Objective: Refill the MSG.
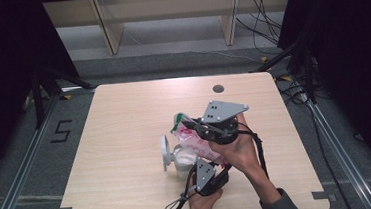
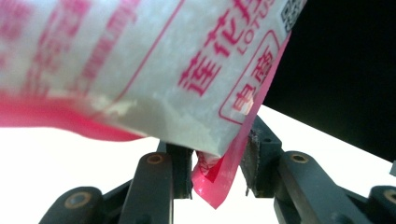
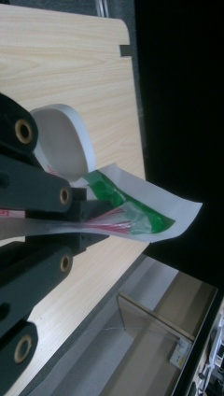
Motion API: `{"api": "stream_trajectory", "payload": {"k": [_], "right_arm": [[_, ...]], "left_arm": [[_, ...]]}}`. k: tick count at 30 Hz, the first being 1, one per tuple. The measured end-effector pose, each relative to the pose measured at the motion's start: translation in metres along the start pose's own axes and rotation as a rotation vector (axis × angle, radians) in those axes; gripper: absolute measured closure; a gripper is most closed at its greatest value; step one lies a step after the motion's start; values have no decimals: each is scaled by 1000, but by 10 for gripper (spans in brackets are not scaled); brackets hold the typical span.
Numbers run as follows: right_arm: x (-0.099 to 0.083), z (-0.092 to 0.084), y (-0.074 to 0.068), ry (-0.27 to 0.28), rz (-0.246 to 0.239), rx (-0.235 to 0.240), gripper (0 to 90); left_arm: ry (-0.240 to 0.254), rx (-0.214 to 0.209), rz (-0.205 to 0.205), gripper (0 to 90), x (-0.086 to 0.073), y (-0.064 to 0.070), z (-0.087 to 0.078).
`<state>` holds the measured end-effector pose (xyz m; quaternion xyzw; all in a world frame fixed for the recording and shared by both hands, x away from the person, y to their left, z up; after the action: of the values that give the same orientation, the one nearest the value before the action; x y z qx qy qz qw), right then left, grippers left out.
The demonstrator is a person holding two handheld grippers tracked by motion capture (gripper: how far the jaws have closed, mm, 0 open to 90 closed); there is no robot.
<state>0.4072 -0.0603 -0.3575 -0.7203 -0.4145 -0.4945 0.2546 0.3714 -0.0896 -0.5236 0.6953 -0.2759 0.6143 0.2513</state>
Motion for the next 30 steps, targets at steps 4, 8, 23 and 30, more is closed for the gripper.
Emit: {"api": "stream_trajectory", "payload": {"k": [4, 8, 23, 30], "right_arm": [[1, -9, 5, 36, 37, 28, 900], [1, -18, 11, 74, 70, 52, 900], [-6, -44, 26, 171, 182, 109, 900], [-7, -55, 33, 193, 221, 101, 900]], "left_arm": [[-1, -10, -3, 633, 0, -1, -3], [-30, -3, -15, 597, -3, -4, -8], [-98, 1, 19, 359, -4, 0, -27], [-113, 25, 15, 323, 4, -2, -37]]}}
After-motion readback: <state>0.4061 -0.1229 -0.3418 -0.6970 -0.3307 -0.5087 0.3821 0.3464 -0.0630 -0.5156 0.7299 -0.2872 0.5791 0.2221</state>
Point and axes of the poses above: each handheld gripper's, and its own axes: z roughly forward along the jaws, x roughly out of its top, y roughly to its right, the point moved 8 cm from there along z, roughly forward along the jaws, and after that the axes turned 8 degrees about z, right-handed, at the moved point
